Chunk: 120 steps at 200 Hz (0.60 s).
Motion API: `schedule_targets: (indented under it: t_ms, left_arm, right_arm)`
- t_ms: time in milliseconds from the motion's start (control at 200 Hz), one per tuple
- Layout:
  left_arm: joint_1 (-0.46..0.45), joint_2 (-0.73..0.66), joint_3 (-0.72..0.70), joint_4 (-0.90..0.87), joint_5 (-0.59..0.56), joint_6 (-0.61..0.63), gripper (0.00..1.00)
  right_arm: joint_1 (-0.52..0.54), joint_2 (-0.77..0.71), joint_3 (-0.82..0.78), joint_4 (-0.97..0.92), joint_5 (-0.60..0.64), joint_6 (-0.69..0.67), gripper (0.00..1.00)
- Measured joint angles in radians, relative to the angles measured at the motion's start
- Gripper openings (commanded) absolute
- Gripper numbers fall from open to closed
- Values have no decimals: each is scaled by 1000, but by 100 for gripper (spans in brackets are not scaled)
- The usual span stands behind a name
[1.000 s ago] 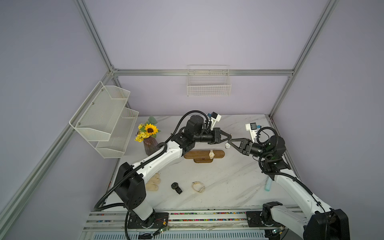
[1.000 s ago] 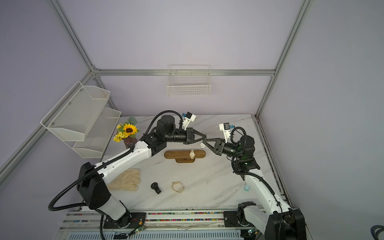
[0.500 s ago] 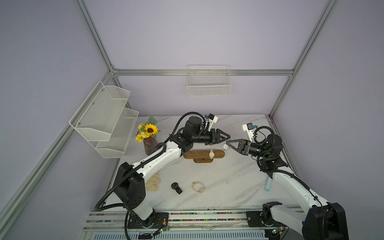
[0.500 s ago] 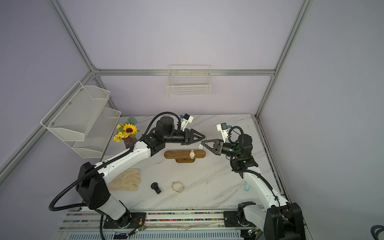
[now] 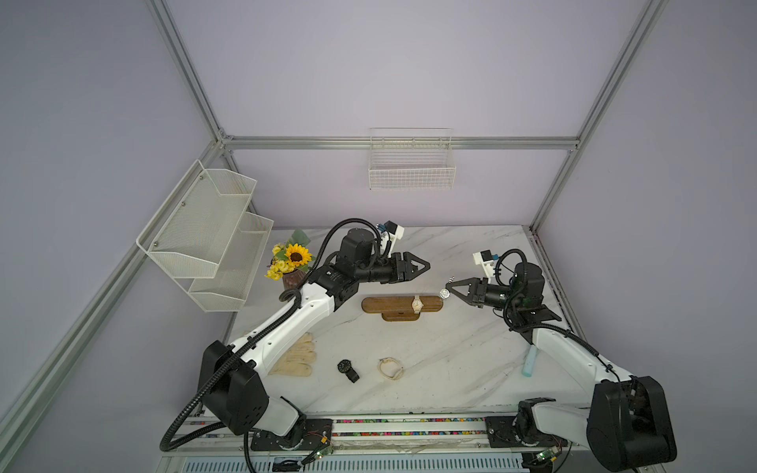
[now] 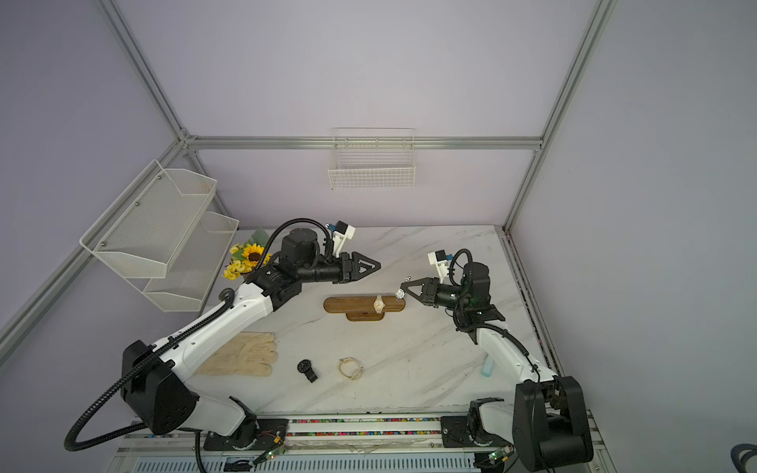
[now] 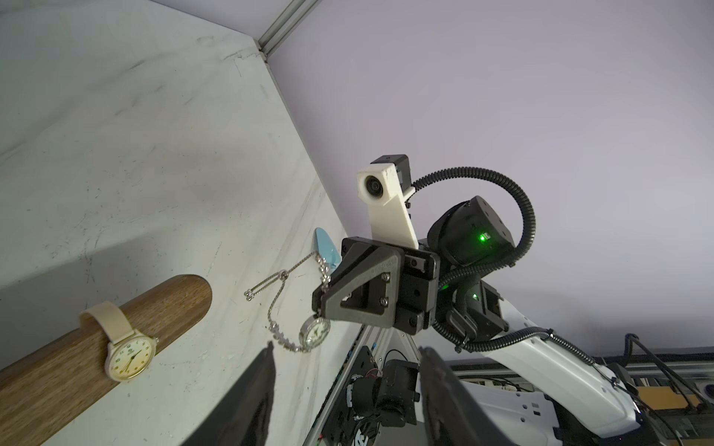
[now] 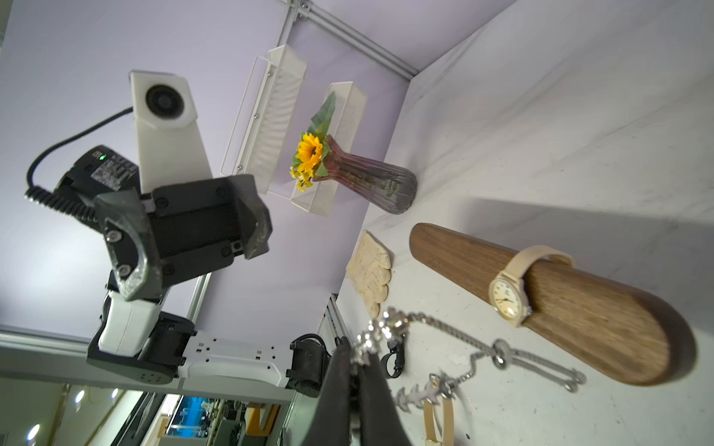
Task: Place watch on stand
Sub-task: Pick up the watch at the center of the board.
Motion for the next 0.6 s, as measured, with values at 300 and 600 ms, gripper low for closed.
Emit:
schedule_targets:
  t_ms: [300,600]
  left_arm:
    - [8,-1,-59,-89,-26,50,59]
    - [23,9,-59,-130,-61,73,60]
  right_arm:
    - [-124,53,-84,-71,4,-52,3]
    - [-124,255,-132,-38,-30,-45,3]
